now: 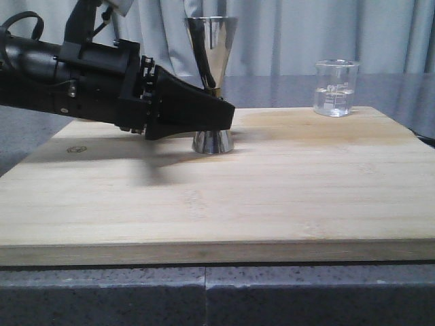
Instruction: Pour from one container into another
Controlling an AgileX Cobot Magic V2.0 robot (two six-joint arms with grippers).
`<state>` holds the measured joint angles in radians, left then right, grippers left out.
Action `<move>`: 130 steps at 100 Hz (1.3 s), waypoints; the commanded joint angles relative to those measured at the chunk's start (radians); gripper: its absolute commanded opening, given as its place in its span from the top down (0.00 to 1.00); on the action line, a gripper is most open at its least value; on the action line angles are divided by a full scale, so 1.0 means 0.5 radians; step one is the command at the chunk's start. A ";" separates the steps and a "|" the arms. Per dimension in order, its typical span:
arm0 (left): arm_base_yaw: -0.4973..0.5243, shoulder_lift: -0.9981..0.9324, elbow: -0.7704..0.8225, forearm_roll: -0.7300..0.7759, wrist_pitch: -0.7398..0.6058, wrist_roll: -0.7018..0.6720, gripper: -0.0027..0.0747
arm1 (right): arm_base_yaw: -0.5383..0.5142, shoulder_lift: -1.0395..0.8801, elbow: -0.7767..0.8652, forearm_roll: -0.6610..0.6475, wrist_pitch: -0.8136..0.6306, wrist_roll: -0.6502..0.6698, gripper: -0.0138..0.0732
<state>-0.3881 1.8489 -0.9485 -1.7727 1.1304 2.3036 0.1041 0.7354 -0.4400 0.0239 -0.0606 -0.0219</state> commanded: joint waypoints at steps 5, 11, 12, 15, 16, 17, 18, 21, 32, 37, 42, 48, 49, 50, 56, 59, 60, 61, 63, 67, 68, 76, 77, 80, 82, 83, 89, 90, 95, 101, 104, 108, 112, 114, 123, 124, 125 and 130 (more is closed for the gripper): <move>-0.028 -0.081 -0.081 -0.157 0.161 0.006 0.51 | 0.001 0.003 -0.080 -0.020 -0.163 -0.004 0.58; -0.028 -0.081 -0.091 -0.157 0.179 0.006 0.51 | 0.001 0.003 -0.080 -0.020 -0.163 -0.004 0.58; -0.028 -0.081 -0.095 -0.157 0.179 0.006 0.51 | 0.001 0.003 -0.080 -0.020 -0.163 -0.004 0.58; -0.028 -0.081 -0.099 -0.157 0.179 0.006 0.51 | 0.001 0.003 -0.080 -0.020 -0.163 -0.004 0.58; -0.028 -0.081 -0.099 -0.157 0.179 0.006 0.51 | 0.001 0.003 -0.080 -0.020 -0.163 -0.004 0.58; -0.028 -0.081 -0.099 -0.157 0.179 0.006 0.51 | 0.001 0.003 -0.080 -0.020 -0.163 -0.004 0.58; -0.028 -0.081 -0.103 -0.157 0.179 0.006 0.51 | 0.001 0.003 -0.080 -0.020 -0.163 -0.004 0.58; -0.028 -0.081 -0.103 -0.157 0.179 0.006 0.51 | 0.001 0.003 -0.080 -0.020 -0.163 -0.004 0.58; -0.028 -0.081 -0.103 -0.157 0.179 0.006 0.56 | 0.001 0.003 -0.080 -0.020 -0.163 -0.004 0.58; -0.028 -0.081 -0.103 -0.157 0.188 0.006 0.59 | 0.001 0.003 -0.080 -0.020 -0.163 -0.004 0.58; -0.028 -0.081 -0.103 -0.157 0.193 0.006 0.61 | 0.001 0.003 -0.080 -0.020 -0.163 -0.004 0.58; -0.028 -0.081 -0.103 -0.157 0.193 0.006 0.64 | 0.001 0.003 -0.080 -0.020 -0.163 -0.004 0.58; -0.028 -0.081 -0.103 -0.157 0.193 0.006 0.65 | 0.001 0.003 -0.080 -0.020 -0.163 -0.004 0.58; -0.028 -0.081 -0.103 -0.157 0.193 0.006 0.65 | 0.001 0.003 -0.080 -0.020 -0.163 -0.004 0.58; -0.028 -0.081 -0.103 -0.157 0.193 0.006 0.68 | 0.001 0.003 -0.080 -0.020 -0.163 -0.004 0.58; -0.028 -0.081 -0.103 -0.157 0.193 0.006 0.69 | 0.001 0.003 -0.080 -0.020 -0.163 -0.004 0.58; -0.028 -0.081 -0.103 -0.157 0.193 0.006 0.69 | 0.001 0.003 -0.080 -0.020 -0.163 -0.004 0.58; -0.028 -0.081 -0.103 -0.157 0.193 0.006 0.70 | 0.001 0.003 -0.080 -0.020 -0.163 -0.004 0.58; -0.028 -0.081 -0.103 -0.157 0.193 0.006 0.70 | 0.001 0.003 -0.080 -0.020 -0.163 -0.004 0.58; -0.028 -0.081 -0.103 -0.157 0.193 0.006 0.72 | 0.001 0.003 -0.080 -0.020 -0.163 -0.004 0.58; -0.028 -0.081 -0.103 -0.157 0.193 0.006 0.72 | 0.001 0.003 -0.080 -0.020 -0.163 -0.004 0.58; -0.028 -0.081 -0.103 -0.157 0.193 0.006 0.75 | 0.001 0.003 -0.080 -0.020 -0.163 -0.004 0.58; -0.028 -0.081 -0.103 -0.157 0.193 0.006 0.76 | 0.001 0.003 -0.080 -0.020 -0.163 -0.004 0.58; -0.028 -0.081 -0.103 -0.157 0.193 0.006 0.77 | 0.001 0.003 -0.080 -0.020 -0.163 -0.004 0.58; -0.028 -0.081 -0.103 -0.157 0.193 0.006 0.78 | 0.001 0.003 -0.080 -0.020 -0.163 -0.004 0.58; -0.028 -0.081 -0.103 -0.157 0.193 0.006 0.78 | 0.001 0.003 -0.080 -0.020 -0.163 -0.004 0.58; -0.028 -0.081 -0.103 -0.157 0.193 0.006 0.82 | 0.001 0.003 -0.080 -0.020 -0.163 -0.004 0.58; -0.028 -0.081 -0.103 -0.157 0.193 0.006 0.83 | 0.001 0.003 -0.080 -0.020 -0.163 -0.004 0.58; -0.028 -0.081 -0.103 -0.157 0.193 0.006 0.86 | 0.001 0.003 -0.080 -0.020 -0.168 -0.004 0.58; -0.028 -0.081 -0.103 -0.157 0.202 0.006 0.90 | 0.001 0.003 -0.080 -0.020 -0.172 -0.004 0.58; -0.028 -0.081 -0.103 -0.157 0.212 0.006 0.92 | 0.001 0.003 -0.080 -0.020 -0.176 -0.004 0.58; -0.028 -0.081 -0.103 -0.157 0.226 0.006 0.96 | 0.001 0.003 -0.080 -0.020 -0.177 -0.004 0.58; -0.028 -0.081 -0.103 -0.157 0.246 0.006 0.99 | 0.001 0.003 -0.080 -0.020 -0.186 -0.004 0.58; -0.028 -0.081 -0.106 -0.157 0.256 0.006 0.99 | 0.001 0.003 -0.080 -0.020 -0.191 -0.004 0.58; -0.028 -0.081 -0.111 -0.157 0.275 0.006 0.99 | 0.001 0.003 -0.080 -0.020 -0.219 -0.004 0.58; -0.028 -0.081 -0.111 -0.157 0.275 0.006 0.99 | 0.001 0.003 -0.080 -0.020 -0.218 -0.004 0.58; -0.028 -0.081 -0.115 -0.157 0.275 0.006 0.99 | 0.001 0.003 -0.080 -0.020 -0.218 -0.004 0.58; -0.028 -0.081 -0.114 -0.157 0.275 0.002 0.99 | 0.001 0.003 -0.080 -0.020 -0.219 -0.004 0.58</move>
<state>-0.3941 1.8489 -0.9804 -1.7745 1.1551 2.3036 0.1041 0.7354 -0.4400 0.0239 -0.0757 -0.0219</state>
